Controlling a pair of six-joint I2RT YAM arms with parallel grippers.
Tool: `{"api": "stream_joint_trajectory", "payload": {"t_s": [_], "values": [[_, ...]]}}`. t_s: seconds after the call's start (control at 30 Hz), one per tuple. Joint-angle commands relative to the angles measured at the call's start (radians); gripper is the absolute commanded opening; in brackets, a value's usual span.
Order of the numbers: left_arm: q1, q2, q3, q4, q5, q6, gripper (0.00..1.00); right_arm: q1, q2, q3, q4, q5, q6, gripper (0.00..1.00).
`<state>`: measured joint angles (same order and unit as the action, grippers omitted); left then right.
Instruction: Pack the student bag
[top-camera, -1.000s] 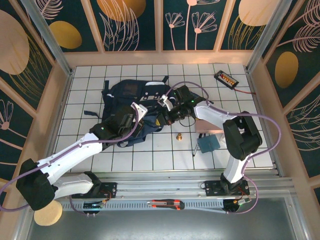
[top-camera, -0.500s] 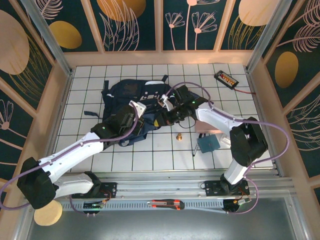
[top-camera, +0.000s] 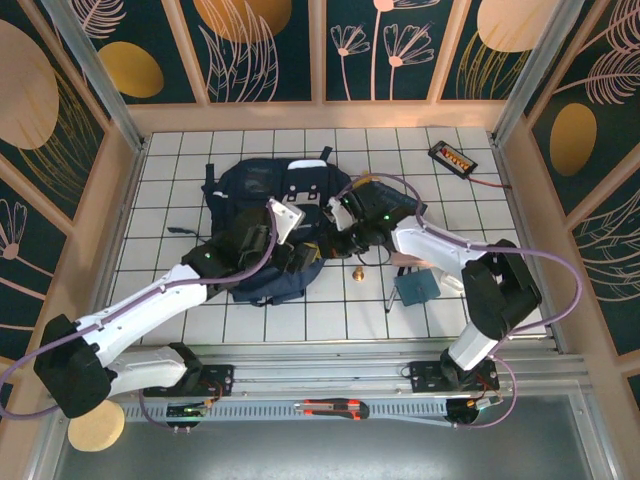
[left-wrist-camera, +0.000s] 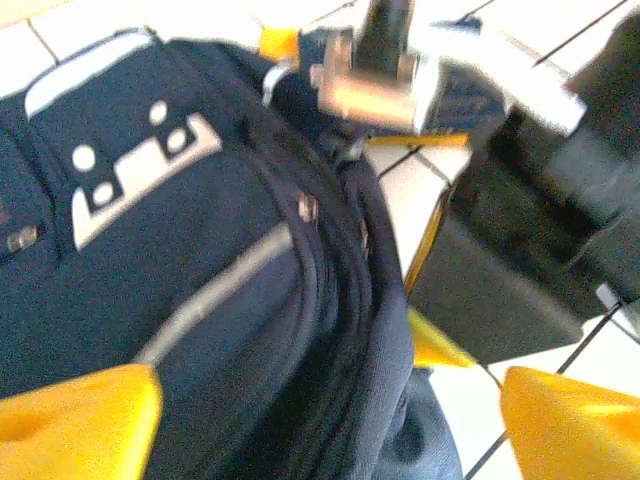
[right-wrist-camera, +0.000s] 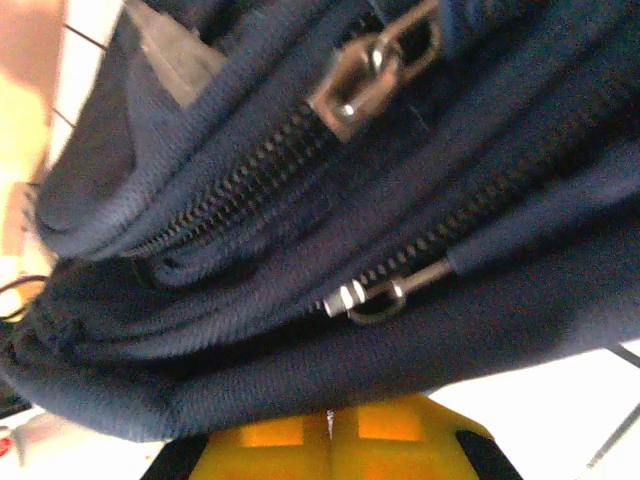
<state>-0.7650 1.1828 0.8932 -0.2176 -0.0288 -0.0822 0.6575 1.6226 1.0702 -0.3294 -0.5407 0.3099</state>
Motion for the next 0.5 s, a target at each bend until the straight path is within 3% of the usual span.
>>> {"api": "stream_joint_trajectory", "payload": {"t_s": [0.0, 0.27, 0.47], "values": [[-0.002, 0.019, 0.112, -0.016, 0.028, 0.075, 0.99, 0.002, -0.107, -0.107, 0.144, 0.12, -0.068, 0.0], [-0.002, 0.291, 0.316, -0.124, 0.099, 0.063, 0.98, -0.016, -0.251, -0.401, 0.664, 0.166, -0.241, 0.0], [0.016, 0.431, 0.431, -0.25, 0.082, 0.041, 0.91, -0.018, -0.307, -0.512, 0.799, 0.137, -0.252, 0.0]]}}
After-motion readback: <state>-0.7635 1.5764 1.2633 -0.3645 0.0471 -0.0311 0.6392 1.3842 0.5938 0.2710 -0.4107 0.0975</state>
